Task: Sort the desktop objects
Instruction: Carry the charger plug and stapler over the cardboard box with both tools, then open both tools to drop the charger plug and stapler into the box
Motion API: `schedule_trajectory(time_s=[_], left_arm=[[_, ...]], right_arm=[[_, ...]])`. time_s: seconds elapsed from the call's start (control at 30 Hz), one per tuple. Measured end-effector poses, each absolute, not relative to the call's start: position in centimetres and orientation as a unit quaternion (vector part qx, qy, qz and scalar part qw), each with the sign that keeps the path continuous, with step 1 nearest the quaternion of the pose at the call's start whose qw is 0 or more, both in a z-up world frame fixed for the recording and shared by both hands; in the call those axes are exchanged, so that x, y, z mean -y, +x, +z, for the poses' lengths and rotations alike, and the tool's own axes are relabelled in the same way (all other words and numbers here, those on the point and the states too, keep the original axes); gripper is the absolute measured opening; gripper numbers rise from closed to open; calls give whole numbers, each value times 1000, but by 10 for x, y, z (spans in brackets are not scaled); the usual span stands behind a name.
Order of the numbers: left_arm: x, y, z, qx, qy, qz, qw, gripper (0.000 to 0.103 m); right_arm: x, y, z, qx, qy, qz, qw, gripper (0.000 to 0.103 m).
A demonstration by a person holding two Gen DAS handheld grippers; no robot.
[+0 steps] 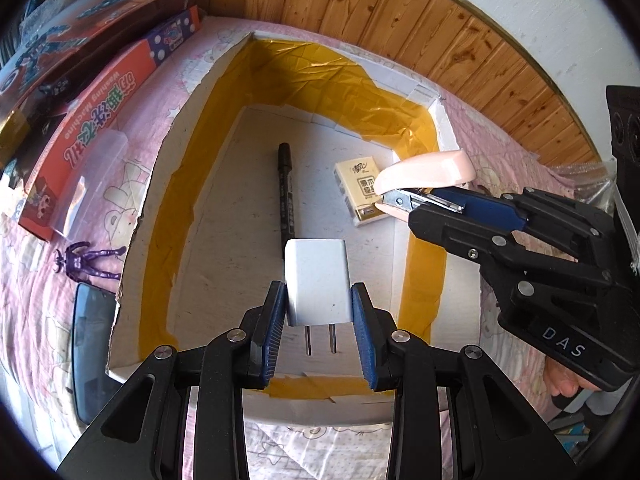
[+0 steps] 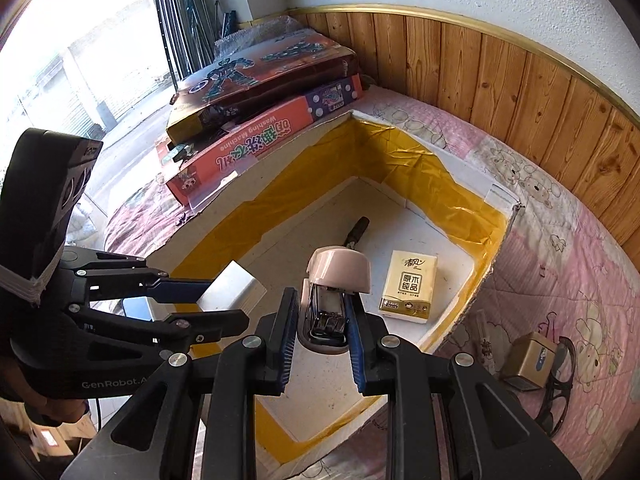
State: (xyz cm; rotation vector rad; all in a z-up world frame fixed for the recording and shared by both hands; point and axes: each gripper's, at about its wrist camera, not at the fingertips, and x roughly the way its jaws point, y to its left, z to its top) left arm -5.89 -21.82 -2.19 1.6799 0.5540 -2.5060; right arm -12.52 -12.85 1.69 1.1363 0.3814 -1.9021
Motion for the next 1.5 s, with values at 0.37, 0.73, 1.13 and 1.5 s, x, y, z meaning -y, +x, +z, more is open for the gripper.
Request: schedule_trajectory(time_s=[0.37,0.73,1.13,1.5], left_arm=[[227,-78,-40,-164,587,-792,35,34],[241,-91,-57,-170,621,-764,37,34],[253,-84,-55,-160,626,-761,52,35],[241,-67,-31,-142,615,-773,61,35]], right_arm=[[162,-170,-12,-170,513,-743,395,25],[197,-206,-40,-192,565,-719,357,25],[202,-222,-55,-166,595,-712,335,36],[181,-194,-22,-147,584,-712,361,39]])
